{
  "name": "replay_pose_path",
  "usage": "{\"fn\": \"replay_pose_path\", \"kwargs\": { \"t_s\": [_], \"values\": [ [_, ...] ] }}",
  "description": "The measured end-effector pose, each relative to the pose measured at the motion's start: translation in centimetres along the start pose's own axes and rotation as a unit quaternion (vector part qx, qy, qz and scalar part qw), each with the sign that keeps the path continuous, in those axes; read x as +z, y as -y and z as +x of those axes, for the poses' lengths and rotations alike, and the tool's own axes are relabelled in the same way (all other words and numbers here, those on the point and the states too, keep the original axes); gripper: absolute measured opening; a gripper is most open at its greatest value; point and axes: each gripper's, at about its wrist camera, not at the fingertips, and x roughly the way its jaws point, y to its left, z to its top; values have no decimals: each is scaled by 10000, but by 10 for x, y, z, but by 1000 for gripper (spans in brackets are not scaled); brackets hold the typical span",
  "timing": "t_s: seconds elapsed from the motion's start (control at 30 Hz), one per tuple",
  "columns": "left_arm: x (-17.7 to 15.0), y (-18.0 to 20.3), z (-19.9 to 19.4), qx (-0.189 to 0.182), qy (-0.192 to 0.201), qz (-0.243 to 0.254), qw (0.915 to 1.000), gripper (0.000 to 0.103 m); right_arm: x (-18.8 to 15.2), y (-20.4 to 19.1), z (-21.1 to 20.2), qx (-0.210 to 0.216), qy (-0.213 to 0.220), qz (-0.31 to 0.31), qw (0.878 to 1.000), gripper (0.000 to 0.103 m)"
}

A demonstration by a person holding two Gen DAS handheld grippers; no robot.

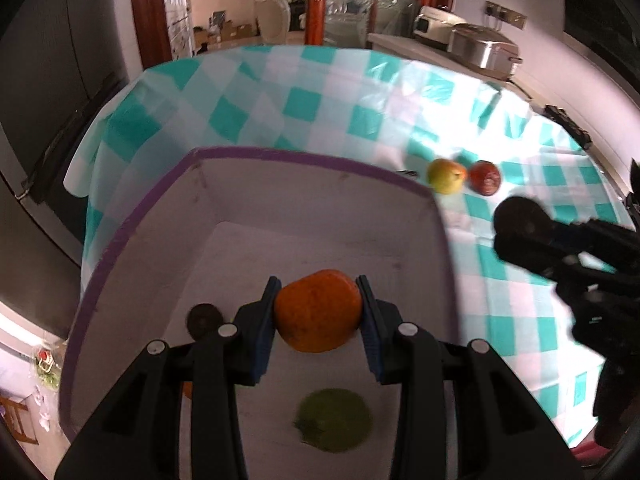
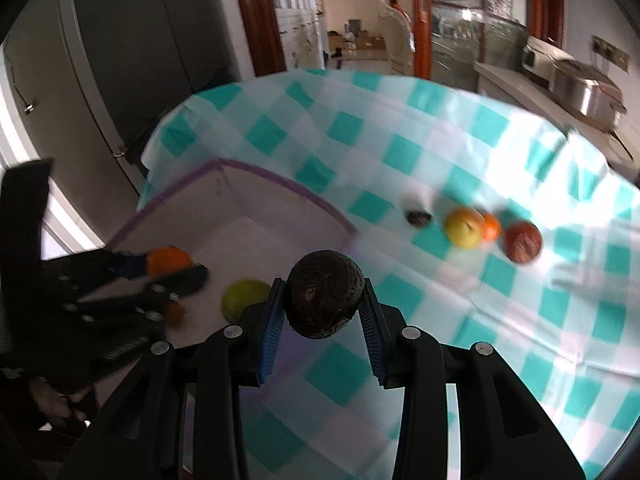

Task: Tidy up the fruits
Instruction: 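Carry the orange and small brown fruit over the box with both tools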

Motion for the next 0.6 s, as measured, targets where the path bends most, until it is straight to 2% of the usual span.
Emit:
{"fn": "replay_pose_path", "kwargs": {
  "t_s": [0.17, 0.27, 0.4, 0.47, 0.6],
  "values": [
    [13, -45, 33, 172, -418, -388, 9982, 38, 39, -27, 29, 246, -215, -53, 9995, 37],
    [21, -66, 58, 211, -729, -514, 9958, 38, 57, -38, 68, 348, -749, 242, 9963, 37],
    [34, -84, 83, 281, -935, -463, 9941, 38, 63, -59, 112, 85, -1367, 40, 9906, 37],
    [38, -91, 97, 289, -1058, -401, 9932, 38, 60, -67, 135, -73, -1815, -78, 9833, 38],
    [37, -103, 118, 293, -1286, -365, 9906, 38, 57, -73, 171, -286, -2440, -161, 9692, 38]
  ]
}}
